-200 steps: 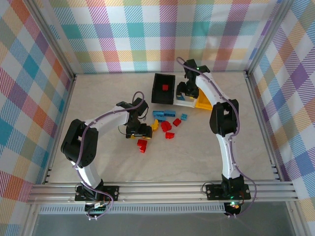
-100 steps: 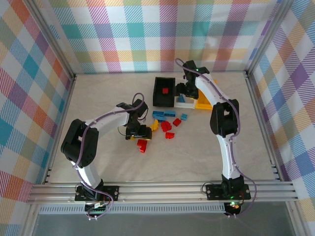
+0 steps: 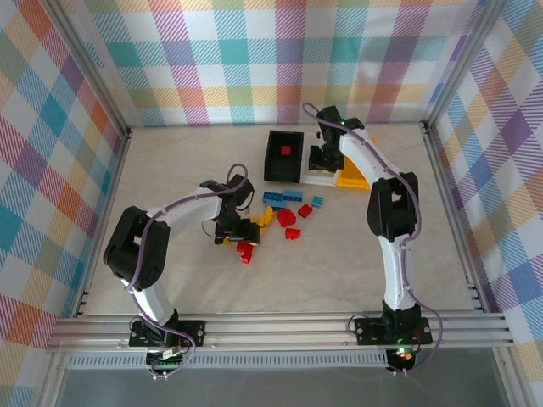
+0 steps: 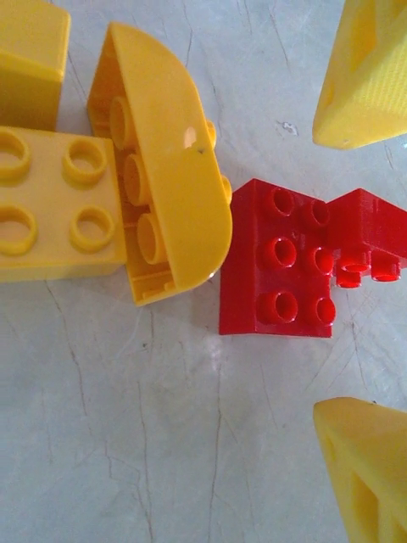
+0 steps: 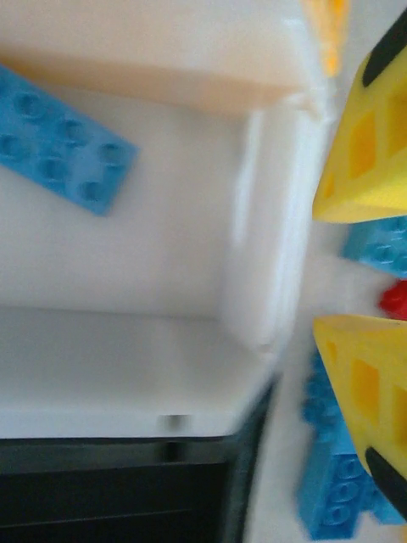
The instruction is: Sort the legos into containers by color
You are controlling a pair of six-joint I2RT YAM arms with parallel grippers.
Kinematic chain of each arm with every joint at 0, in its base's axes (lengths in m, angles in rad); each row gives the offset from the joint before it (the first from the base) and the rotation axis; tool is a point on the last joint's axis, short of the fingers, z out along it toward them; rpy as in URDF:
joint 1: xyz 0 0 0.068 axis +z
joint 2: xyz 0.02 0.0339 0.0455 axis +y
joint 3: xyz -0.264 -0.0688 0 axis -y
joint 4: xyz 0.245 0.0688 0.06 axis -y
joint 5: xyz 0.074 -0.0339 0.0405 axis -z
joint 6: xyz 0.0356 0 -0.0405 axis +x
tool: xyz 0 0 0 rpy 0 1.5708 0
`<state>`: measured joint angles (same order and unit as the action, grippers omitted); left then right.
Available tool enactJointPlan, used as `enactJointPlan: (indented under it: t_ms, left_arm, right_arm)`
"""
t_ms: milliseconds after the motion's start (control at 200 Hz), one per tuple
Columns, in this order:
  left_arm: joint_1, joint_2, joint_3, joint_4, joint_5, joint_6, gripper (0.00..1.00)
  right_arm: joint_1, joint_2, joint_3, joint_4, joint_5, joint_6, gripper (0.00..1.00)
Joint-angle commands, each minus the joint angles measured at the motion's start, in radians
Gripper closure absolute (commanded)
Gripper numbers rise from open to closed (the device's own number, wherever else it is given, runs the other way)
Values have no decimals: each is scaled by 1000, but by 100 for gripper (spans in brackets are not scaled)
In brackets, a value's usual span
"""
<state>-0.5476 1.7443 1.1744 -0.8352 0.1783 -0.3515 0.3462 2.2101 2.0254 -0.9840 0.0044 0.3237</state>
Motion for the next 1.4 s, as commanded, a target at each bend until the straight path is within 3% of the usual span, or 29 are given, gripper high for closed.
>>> enactJointPlan:
  t_ms: [0, 135, 315, 855, 1175, 1395]
  left_arm:
    - [-4, -9, 6, 10, 10, -4, 23]
    - [-6, 8, 19, -3, 15, 10, 23]
    - [-18, 6, -2, -10, 14, 23, 25]
    - [-31, 107, -43, 107, -10, 19, 30]
    - [-31, 91, -35, 81, -25, 22, 52]
    - [-27, -1, 15, -31, -71, 19, 53]
  right_arm:
    - [66, -157, -163, -5, -49, 13, 61]
    - [126, -271, -375, 44, -62, 54, 56]
    - [137, -342, -504, 76, -75, 92, 53]
    - [136, -387, -505, 64, -61, 81, 52]
    - [136, -400, -510, 73, -60, 86, 52]
    - [137, -405, -516, 79, -86, 72, 51]
